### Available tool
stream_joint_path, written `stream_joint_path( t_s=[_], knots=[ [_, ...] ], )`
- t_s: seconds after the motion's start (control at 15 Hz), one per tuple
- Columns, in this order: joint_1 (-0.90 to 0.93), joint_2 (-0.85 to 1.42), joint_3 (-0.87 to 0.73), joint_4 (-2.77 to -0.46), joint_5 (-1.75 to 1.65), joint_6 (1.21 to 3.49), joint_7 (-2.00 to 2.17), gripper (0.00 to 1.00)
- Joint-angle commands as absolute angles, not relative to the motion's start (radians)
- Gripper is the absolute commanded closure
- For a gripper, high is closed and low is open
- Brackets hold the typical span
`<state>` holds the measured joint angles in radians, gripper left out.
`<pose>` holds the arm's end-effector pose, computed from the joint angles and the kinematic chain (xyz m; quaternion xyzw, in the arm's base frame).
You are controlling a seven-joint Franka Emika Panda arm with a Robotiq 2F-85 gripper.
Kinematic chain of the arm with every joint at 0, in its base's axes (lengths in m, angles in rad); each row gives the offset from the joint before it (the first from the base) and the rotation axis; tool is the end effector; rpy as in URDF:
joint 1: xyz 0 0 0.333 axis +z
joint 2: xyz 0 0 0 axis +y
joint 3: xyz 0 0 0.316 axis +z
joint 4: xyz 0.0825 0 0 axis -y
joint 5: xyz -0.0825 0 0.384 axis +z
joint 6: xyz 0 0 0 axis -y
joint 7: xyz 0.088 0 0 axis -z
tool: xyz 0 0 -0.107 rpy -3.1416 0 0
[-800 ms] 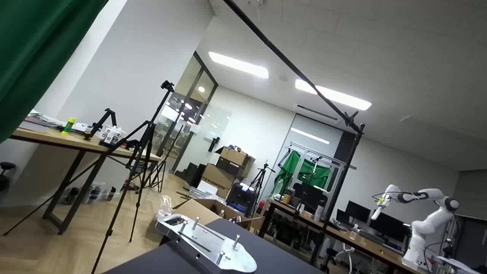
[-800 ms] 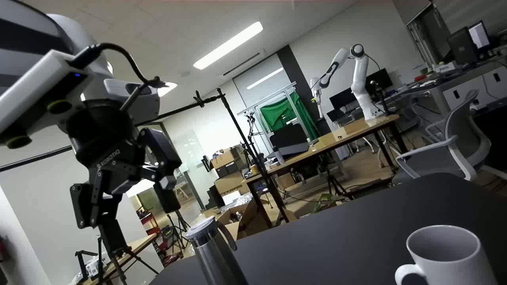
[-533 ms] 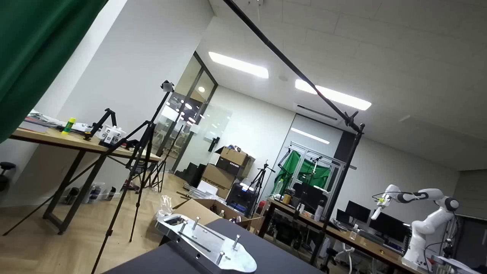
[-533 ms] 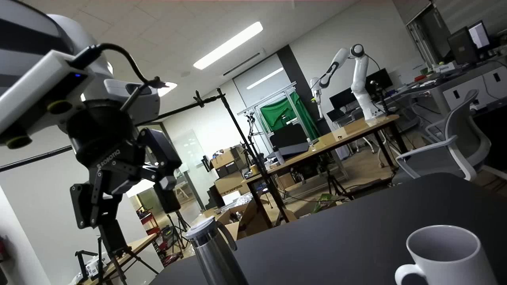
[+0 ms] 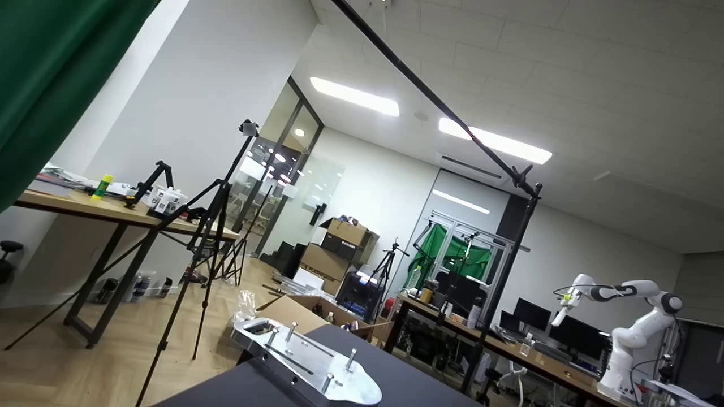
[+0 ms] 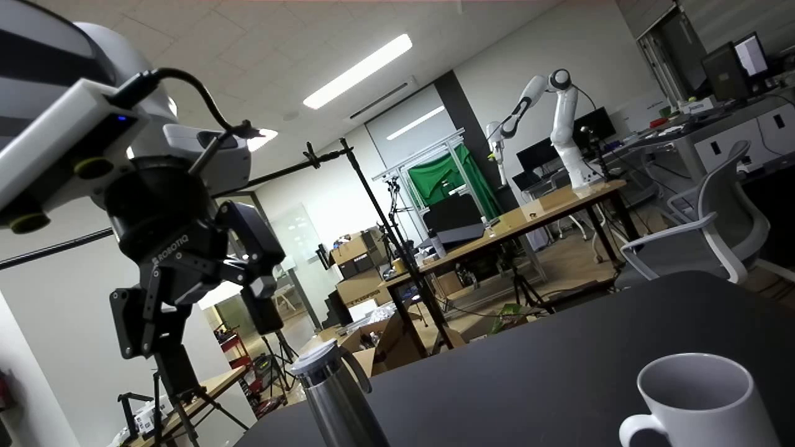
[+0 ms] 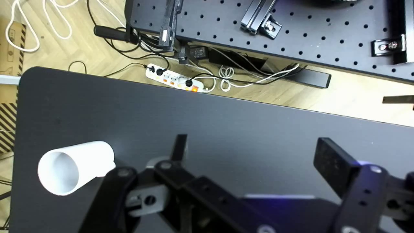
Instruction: Press down the lid on the flask
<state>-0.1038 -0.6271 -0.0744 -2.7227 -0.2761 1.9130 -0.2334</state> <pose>0.3156 -0.0748 0.3961 0.9861 0.0941 -0.1083 0.0836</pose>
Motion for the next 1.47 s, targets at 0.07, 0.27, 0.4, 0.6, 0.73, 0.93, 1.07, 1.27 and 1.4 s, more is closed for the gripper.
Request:
stream_joint_path(
  t_s=[0.07, 0.27, 0.4, 0.6, 0.73, 0.93, 1.07, 1.27, 1.4],
  knots=[
    [-0.080, -0.592, -0.093, -2.690, -0.272, 1.976, -0.231, 0.25],
    [-0.070, -0.548, -0.091, -2.643, -0.245, 2.077, -0.219, 0.40],
    [-0.065, -0.509, -0.078, -2.608, -0.233, 2.145, -0.207, 0.55],
    [-0.055, -0.426, -0.058, -2.547, -0.232, 2.238, -0.191, 0.75],
    [-0.037, -0.358, -0.052, -2.499, -0.211, 2.276, -0.201, 0.89],
    [0.004, -0.260, -0.036, -2.429, -0.155, 2.298, -0.227, 1.00],
    [0.034, -0.197, -0.017, -2.380, -0.119, 2.306, -0.236, 1.00],
    [0.036, -0.207, -0.005, -2.405, -0.125, 2.317, -0.235, 1.00],
    [0.041, -0.181, 0.003, -2.395, -0.123, 2.319, -0.235, 0.99]
  ],
)
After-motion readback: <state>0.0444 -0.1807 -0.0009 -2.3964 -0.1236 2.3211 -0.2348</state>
